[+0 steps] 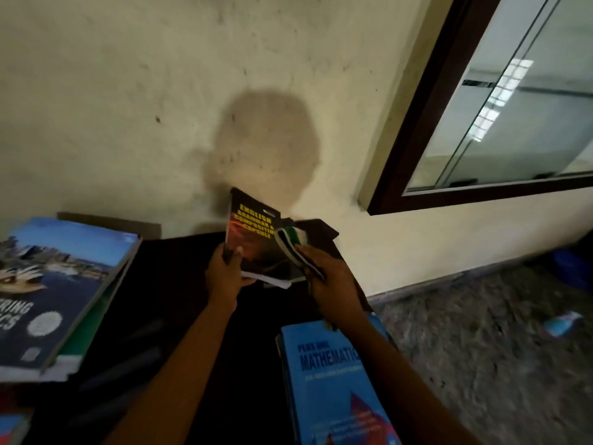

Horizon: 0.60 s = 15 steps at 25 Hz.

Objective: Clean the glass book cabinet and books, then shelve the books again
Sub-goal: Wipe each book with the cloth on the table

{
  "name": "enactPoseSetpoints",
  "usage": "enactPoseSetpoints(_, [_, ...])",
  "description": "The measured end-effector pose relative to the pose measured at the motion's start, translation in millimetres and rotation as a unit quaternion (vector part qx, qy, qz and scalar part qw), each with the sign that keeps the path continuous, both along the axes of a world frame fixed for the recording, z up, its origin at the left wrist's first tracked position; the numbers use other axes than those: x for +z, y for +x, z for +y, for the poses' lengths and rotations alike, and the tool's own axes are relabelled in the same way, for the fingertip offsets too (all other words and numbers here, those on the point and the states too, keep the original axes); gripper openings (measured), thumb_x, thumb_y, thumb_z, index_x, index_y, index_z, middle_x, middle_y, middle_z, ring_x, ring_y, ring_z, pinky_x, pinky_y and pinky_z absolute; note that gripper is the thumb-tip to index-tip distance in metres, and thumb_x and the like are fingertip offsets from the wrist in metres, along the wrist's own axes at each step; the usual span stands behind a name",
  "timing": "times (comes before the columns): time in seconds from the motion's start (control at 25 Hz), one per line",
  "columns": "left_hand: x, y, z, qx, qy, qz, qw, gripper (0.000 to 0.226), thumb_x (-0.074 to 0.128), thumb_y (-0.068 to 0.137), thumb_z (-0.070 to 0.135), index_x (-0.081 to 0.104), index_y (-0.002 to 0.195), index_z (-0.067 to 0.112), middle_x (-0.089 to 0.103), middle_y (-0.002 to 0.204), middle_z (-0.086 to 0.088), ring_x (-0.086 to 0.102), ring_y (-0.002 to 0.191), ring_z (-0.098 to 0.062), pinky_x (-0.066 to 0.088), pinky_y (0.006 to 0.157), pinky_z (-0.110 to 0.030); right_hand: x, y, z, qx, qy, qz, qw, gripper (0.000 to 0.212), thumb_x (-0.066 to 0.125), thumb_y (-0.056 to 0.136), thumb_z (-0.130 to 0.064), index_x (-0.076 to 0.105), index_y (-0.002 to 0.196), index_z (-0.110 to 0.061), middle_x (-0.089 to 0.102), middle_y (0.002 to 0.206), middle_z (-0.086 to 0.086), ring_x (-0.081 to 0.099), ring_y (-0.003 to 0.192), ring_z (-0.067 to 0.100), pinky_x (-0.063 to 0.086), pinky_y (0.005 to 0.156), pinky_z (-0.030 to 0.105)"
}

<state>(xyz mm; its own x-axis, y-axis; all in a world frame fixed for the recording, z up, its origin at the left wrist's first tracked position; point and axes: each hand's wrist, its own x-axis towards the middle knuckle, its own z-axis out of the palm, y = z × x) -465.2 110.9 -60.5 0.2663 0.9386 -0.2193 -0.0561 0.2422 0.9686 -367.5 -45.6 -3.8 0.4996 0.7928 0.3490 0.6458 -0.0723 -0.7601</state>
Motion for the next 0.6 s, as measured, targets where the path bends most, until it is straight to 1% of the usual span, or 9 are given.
enactPoseSetpoints(0.04, [11.3, -19.4, -8.1, 0.015, 0.007, -0.017, 1.000, 0.037, 0.050, 0.096, 0.017, 0.047, 0.133, 0.013, 0.052, 0.114, -0.009, 0.056, 0.095, -0.029, 0.056, 0.050, -0.032, 2.9, -7.8, 1.2, 0.025, 0.017, -0.002, 1.000, 0.045, 0.051, 0.084, 0.009, 0.060, 0.121, -0.015, 0.061, 0.121, 0.002, 0.059, 0.099, 0.002, 0.048, 0.086, 0.013])
enactPoseSetpoints(0.12, [32.3, -58.2, -27.5, 0.024, 0.014, -0.038, 0.999, 0.028, 0.050, 0.096, 0.018, 0.053, 0.124, 0.016, 0.057, 0.106, -0.008, 0.059, 0.090, -0.025, 0.056, 0.051, -0.032, 9.2, -23.4, 3.4, 0.071, 0.057, -0.005, 0.996, 0.043, 0.051, 0.081, 0.008, 0.060, 0.120, -0.008, 0.059, 0.121, 0.001, 0.056, 0.107, 0.004, 0.046, 0.092, 0.014])
enactPoseSetpoints(0.16, [39.2, -80.2, -42.7, 0.027, 0.007, -0.044, 0.999, 0.021, 0.050, 0.096, 0.019, 0.056, 0.117, 0.016, 0.059, 0.099, -0.007, 0.059, 0.084, -0.022, 0.056, 0.048, -0.029, 11.9, -32.6, 3.2, 0.092, 0.074, -0.007, 0.993, 0.044, 0.051, 0.079, 0.007, 0.061, 0.119, -0.005, 0.060, 0.120, 0.002, 0.055, 0.109, 0.005, 0.044, 0.096, 0.017])
enactPoseSetpoints(0.24, [41.9, -126.5, -81.3, 0.043, -0.017, -0.042, 0.998, 0.011, 0.050, 0.096, 0.018, 0.059, 0.101, 0.016, 0.061, 0.087, -0.004, 0.058, 0.077, -0.019, 0.054, 0.044, -0.026, 15.1, -55.7, -1.4, 0.138, 0.091, -0.010, 0.986, 0.046, 0.049, 0.076, 0.003, 0.061, 0.119, -0.005, 0.061, 0.122, 0.008, 0.055, 0.115, 0.011, 0.040, 0.103, 0.023])
enactPoseSetpoints(0.32, [34.2, -164.0, -119.3, 0.058, -0.043, -0.032, 0.997, 0.012, 0.050, 0.095, 0.018, 0.062, 0.092, 0.020, 0.062, 0.083, -0.002, 0.059, 0.074, -0.018, 0.053, 0.043, -0.027, 10.2, -77.4, -5.1, 0.192, 0.091, -0.016, 0.977, 0.044, 0.050, 0.077, 0.002, 0.061, 0.120, -0.004, 0.060, 0.123, 0.010, 0.051, 0.116, 0.006, 0.034, 0.104, 0.014])
enactPoseSetpoints(0.4, [11.6, -196.1, -145.4, 0.078, -0.076, -0.003, 0.994, 0.011, 0.052, 0.094, 0.018, 0.063, 0.094, 0.021, 0.064, 0.082, -0.003, 0.060, 0.068, -0.016, 0.052, 0.042, -0.026, -0.7, -100.8, -7.2, 0.232, 0.084, -0.014, 0.969, 0.042, 0.051, 0.078, -0.001, 0.061, 0.119, -0.003, 0.060, 0.122, 0.011, 0.047, 0.115, 0.001, 0.031, 0.102, 0.007])
enactPoseSetpoints(0.48, [-14.5, -216.7, -156.0, 0.088, -0.121, 0.017, 0.989, 0.013, 0.053, 0.093, 0.018, 0.063, 0.101, 0.018, 0.065, 0.085, -0.008, 0.061, 0.064, -0.016, 0.052, 0.042, -0.026, -16.4, -113.2, -5.0, 0.247, 0.060, 0.000, 0.967, 0.044, 0.049, 0.076, -0.002, 0.062, 0.119, -0.004, 0.061, 0.122, 0.012, 0.051, 0.114, 0.005, 0.030, 0.100, 0.005])
enactPoseSetpoints(0.56, [-43.2, -241.1, -168.0, 0.106, -0.178, 0.027, 0.978, 0.021, 0.055, 0.092, 0.019, 0.060, 0.112, 0.014, 0.063, 0.096, -0.012, 0.060, 0.072, -0.020, 0.053, 0.044, -0.028, -37.6, -129.2, -2.2, 0.263, 0.022, -0.008, 0.965, 0.046, 0.048, 0.074, -0.006, 0.063, 0.117, -0.006, 0.063, 0.120, 0.013, 0.057, 0.114, 0.017, 0.032, 0.100, 0.011])
enactPoseSetpoints(0.6, [-55.6, -250.0, -174.1, 0.113, -0.203, 0.020, 0.973, 0.023, 0.055, 0.092, 0.018, 0.058, 0.114, 0.012, 0.063, 0.097, -0.012, 0.060, 0.073, -0.022, 0.054, 0.044, -0.030, -50.2, -134.8, 1.5, 0.270, -0.009, -0.019, 0.963, 0.046, 0.047, 0.074, -0.008, 0.064, 0.117, -0.006, 0.063, 0.119, 0.013, 0.058, 0.114, 0.021, 0.034, 0.101, 0.015])
